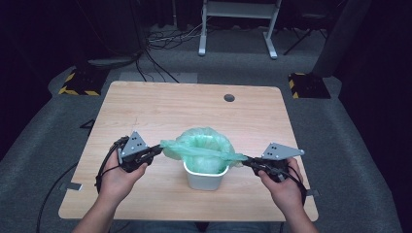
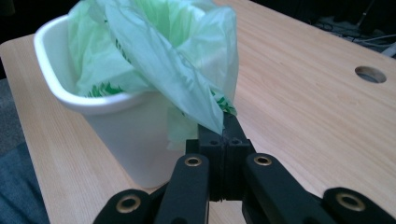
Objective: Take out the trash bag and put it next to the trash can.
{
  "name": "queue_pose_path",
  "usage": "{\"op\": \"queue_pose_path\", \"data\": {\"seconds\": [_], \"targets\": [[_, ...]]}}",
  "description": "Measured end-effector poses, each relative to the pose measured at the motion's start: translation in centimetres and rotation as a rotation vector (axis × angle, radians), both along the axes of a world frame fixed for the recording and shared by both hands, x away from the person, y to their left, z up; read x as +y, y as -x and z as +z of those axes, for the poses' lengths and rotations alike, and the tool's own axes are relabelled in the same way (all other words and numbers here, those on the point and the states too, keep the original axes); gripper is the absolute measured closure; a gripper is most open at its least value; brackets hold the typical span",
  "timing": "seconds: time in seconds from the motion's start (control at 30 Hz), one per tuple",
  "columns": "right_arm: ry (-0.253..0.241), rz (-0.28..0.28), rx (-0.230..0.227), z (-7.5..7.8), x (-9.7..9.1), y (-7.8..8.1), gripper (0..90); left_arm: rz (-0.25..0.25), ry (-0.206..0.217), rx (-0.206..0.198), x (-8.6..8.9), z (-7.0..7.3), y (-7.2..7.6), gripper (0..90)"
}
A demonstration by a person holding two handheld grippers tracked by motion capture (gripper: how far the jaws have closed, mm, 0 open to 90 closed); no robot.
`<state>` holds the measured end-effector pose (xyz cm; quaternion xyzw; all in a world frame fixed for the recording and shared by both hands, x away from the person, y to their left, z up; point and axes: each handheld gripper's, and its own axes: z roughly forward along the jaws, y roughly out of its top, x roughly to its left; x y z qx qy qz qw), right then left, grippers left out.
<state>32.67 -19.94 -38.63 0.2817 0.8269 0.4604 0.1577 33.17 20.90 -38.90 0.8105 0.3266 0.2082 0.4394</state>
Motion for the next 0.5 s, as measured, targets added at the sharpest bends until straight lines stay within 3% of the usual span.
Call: {"op": "queue_pose_path", "data": {"seconds": [0.1, 0.33, 0.37, 0.4, 0.5], "targets": [[-0.001, -0.006, 0.007, -0.44, -0.22, 0.09, 89.9, 0.020, -0.026, 0.006, 0.33, -0.45, -0.06, 90.0], [0.001, -0.011, 0.014, -0.52, -0.65, 0.24, 88.9, 0.016, -0.024, 0.020, 0.42, -0.80, 0.13, 90.0], [0.005, -0.008, 0.013, -0.46, -0.68, 0.28, 84.7, 0.012, -0.016, 0.021, 0.38, -0.78, 0.21, 89.1], [0.005, -0.020, -0.018, -0.31, -0.73, 0.44, 64.7, 0.017, -0.010, 0.013, 0.35, -0.71, 0.33, 77.2], [0.001, -0.042, -0.042, -0.15, -0.99, 0.70, 57.3, 0.020, 0.000, 0.007, 0.35, -0.43, 0.74, 71.4]]}}
